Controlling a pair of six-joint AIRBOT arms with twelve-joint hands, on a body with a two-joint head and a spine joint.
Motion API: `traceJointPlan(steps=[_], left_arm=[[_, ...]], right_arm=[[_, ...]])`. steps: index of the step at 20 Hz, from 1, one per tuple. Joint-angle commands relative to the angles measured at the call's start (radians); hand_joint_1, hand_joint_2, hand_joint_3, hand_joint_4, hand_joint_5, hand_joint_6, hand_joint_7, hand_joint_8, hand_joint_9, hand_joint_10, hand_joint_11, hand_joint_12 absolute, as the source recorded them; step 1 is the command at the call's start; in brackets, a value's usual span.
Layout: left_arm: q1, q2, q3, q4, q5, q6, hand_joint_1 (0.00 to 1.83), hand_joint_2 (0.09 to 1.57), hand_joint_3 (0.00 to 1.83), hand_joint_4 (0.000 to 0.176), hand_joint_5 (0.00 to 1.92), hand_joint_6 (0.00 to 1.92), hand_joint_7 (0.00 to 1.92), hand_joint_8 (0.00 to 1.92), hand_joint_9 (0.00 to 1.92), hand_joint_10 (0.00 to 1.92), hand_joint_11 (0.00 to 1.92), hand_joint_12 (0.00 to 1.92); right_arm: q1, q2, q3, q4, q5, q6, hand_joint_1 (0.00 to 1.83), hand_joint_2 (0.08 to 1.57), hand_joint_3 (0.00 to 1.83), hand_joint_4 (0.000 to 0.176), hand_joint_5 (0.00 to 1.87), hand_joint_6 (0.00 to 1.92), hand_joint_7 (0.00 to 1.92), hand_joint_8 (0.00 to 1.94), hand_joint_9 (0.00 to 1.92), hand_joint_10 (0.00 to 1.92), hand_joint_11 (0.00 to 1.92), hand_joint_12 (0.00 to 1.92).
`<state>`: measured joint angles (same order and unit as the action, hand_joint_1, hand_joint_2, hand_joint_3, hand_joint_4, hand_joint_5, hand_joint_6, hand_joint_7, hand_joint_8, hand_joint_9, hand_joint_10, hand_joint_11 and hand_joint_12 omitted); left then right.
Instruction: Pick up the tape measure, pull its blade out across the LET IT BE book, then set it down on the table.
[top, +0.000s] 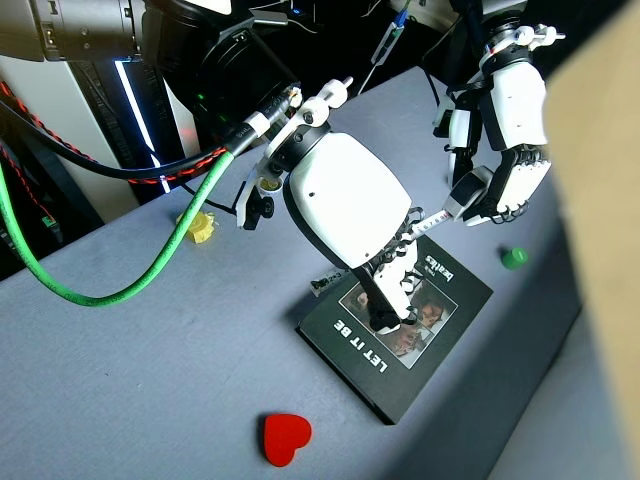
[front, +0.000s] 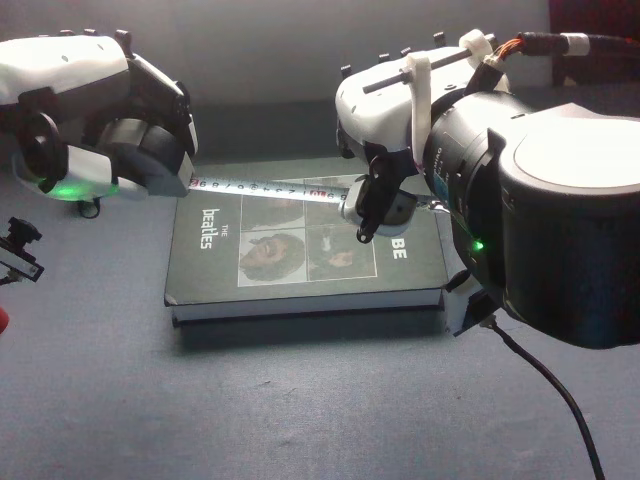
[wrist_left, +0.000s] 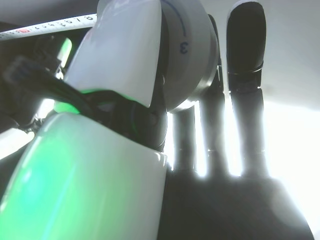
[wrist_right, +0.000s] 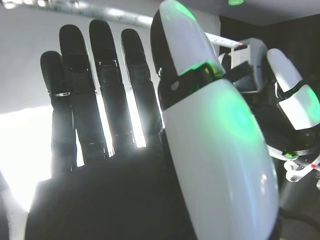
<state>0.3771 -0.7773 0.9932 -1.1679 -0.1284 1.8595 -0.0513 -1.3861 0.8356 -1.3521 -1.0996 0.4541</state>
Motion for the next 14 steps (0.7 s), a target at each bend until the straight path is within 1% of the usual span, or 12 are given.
traceJointPlan(steps=[1, 5, 9, 14], left_arm=[[-0.015, -0.004, 0.003, 0.004, -0.063, 0.000, 1.37, 1.16, 0.00, 0.000, 0.85, 0.94, 0.84, 1.22, 0.89, 1.35, 0.88, 1.21], [-0.015, -0.004, 0.003, 0.004, -0.063, 0.000, 1.36, 1.16, 0.00, 0.000, 0.86, 0.93, 0.82, 1.24, 0.89, 1.36, 0.88, 1.21], [-0.014, -0.004, 0.003, 0.004, -0.063, 0.000, 1.37, 1.16, 0.00, 0.000, 0.83, 0.95, 0.84, 1.22, 0.89, 1.36, 0.88, 1.20], [-0.013, -0.004, 0.003, 0.004, -0.064, 0.000, 1.37, 1.16, 0.00, 0.000, 0.84, 0.95, 0.83, 1.23, 0.89, 1.35, 0.90, 1.20]], right_arm=[[0.000, 0.003, 0.001, -0.091, -0.005, 0.006, 0.90, 1.19, 0.00, 0.000, 0.63, 0.00, 0.77, 0.01, 0.74, 0.02, 0.27, 1.02], [-0.022, 0.003, 0.001, -0.108, -0.007, 0.011, 0.90, 1.19, 0.00, 0.000, 0.63, 0.00, 0.77, 0.01, 0.74, 0.02, 0.27, 1.01], [-0.029, 0.006, -0.002, -0.122, -0.006, 0.016, 0.90, 1.19, 0.00, 0.000, 0.64, 0.01, 0.78, 0.01, 0.75, 0.02, 0.26, 1.01], [-0.046, 0.018, -0.031, -0.201, -0.008, 0.043, 0.90, 1.19, 0.00, 0.000, 0.64, 0.01, 0.79, 0.01, 0.77, 0.02, 0.27, 1.02]])
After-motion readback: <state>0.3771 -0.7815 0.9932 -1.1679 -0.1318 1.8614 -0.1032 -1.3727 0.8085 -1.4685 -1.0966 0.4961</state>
